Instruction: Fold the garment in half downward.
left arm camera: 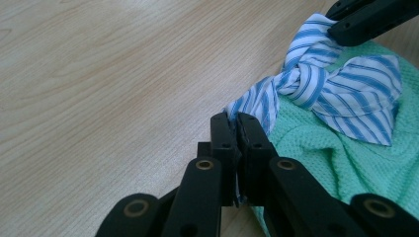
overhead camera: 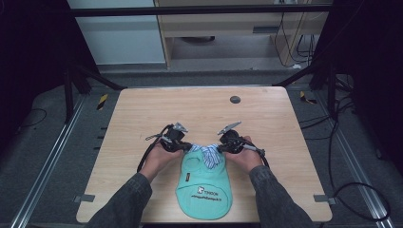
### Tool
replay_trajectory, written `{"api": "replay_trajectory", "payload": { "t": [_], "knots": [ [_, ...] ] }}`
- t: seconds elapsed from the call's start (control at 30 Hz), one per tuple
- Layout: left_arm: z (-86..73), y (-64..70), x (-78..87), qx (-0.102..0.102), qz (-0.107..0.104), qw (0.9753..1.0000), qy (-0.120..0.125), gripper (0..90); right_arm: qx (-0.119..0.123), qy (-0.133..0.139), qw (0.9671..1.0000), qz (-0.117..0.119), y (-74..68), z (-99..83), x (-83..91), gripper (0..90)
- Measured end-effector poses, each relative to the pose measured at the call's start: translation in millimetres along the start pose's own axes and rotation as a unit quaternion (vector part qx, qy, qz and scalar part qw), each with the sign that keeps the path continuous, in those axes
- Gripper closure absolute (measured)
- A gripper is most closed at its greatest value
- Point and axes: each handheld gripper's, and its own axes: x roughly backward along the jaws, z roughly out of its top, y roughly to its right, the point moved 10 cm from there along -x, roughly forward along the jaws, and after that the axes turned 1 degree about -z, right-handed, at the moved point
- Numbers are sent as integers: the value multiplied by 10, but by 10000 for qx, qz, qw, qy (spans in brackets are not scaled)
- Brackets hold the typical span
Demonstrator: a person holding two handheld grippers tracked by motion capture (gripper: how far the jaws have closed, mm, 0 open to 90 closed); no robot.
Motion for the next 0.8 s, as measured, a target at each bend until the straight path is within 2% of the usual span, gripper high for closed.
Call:
{"api": "replay_trajectory", "payload": {
  "t": [0.3, 0.63, 0.8],
  "knots": [
    [63, 35, 43, -136, -32, 9999, 17, 872, -13, 56, 10000, 43, 13, 6, 56, 843],
    [96, 62, 107, -208, -48, 9997, 74, 875, 166, 78, 9998, 32, 3, 73, 183, 843],
    [175, 72, 196, -288, 7, 9995, 139, 876, 253, 137, 9996, -6, -2, 149, 278, 846]
  ]
}}
